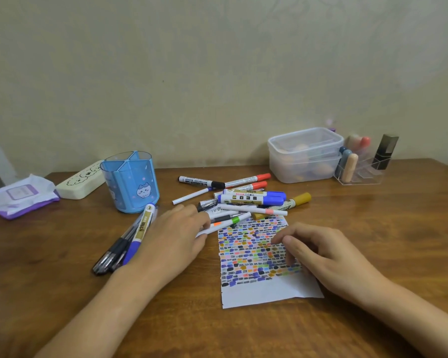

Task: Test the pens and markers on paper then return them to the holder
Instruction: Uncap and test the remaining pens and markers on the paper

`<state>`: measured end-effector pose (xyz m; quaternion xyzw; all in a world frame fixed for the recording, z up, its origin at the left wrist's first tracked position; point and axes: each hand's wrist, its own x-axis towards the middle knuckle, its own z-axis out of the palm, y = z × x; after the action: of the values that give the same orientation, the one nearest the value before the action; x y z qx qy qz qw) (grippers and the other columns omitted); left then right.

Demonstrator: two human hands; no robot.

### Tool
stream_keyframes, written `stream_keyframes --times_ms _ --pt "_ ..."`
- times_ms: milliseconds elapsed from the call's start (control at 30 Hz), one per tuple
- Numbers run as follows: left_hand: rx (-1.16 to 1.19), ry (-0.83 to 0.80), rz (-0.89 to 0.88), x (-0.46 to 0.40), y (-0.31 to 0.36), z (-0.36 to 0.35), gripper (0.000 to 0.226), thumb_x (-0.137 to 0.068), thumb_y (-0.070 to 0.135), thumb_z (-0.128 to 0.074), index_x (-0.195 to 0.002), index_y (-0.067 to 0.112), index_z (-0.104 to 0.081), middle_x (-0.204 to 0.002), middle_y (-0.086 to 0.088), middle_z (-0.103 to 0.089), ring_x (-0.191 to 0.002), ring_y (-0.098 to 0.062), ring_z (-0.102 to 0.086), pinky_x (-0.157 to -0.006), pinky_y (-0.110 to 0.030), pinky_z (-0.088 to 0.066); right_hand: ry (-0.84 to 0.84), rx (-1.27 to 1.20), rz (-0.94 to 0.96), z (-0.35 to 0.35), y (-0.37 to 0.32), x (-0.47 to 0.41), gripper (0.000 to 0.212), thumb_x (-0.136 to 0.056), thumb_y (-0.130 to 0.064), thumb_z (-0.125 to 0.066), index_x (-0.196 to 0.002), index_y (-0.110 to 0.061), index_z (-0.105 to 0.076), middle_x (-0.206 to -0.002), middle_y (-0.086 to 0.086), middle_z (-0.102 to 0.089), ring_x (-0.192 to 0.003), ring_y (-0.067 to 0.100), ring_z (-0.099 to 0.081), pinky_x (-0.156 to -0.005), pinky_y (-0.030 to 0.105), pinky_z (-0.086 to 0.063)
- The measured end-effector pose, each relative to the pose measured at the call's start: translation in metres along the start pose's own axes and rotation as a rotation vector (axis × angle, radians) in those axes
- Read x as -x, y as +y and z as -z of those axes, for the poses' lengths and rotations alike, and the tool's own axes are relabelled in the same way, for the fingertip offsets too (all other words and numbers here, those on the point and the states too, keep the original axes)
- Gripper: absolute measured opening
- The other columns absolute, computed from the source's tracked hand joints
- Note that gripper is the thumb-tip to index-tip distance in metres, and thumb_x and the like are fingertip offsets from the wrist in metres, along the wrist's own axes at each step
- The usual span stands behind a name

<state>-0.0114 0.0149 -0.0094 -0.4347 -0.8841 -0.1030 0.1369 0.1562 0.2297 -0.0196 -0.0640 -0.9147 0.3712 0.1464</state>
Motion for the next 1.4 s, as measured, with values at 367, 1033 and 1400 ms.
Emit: stream_keyframes --times_ms 367,1033,1400 --pt "0.385 0.045 -0.052 0.006 0.031 0.008 0.009 -0.088 0.030 -0.067 -0.095 0.036 -0.064 -0.082 0.019 -0.055 -0.085 0.001 -0.051 -0.059 -0.017 -0.041 0.013 -0.017 0.090 -0.001 -0.002 0.002 0.043 -0.099 -0.028 -0.059 -0.129 -0.059 -0.053 -0.091 -0.014 -0.068 -0.057 0.006 -0.051 -0.057 0.018 -0.042" --pt "0.320 -0.174 -0.197 0.011 0.041 -0.009 0.024 -0.098 0.041 -0.053 -0.120 0.039 -0.063 -0.111 0.022 -0.050 -0.110 0.002 -0.042 -0.091 -0.025 -0.043 0.029 0.088 0.056 -0.006 0.007 -0.001 0.031 -0.086 -0.012 -0.075 -0.096 -0.040 -0.066 -0.095 -0.017 -0.069 -0.051 0.007 -0.047 -0.051 0.017 -0.038" --pt "0.367 -0.130 -0.200 0.011 0.042 -0.016 0.045 -0.097 0.053 -0.048 -0.141 0.044 -0.044 -0.116 0.024 -0.050 -0.112 0.002 -0.041 -0.092 -0.026 -0.042 0.021 -0.354 -0.070 -0.004 -0.008 -0.004 0.026 -0.105 -0.031 -0.049 -0.098 -0.035 -0.074 -0.077 -0.002 -0.066 -0.056 0.002 -0.051 -0.053 0.014 -0.037"
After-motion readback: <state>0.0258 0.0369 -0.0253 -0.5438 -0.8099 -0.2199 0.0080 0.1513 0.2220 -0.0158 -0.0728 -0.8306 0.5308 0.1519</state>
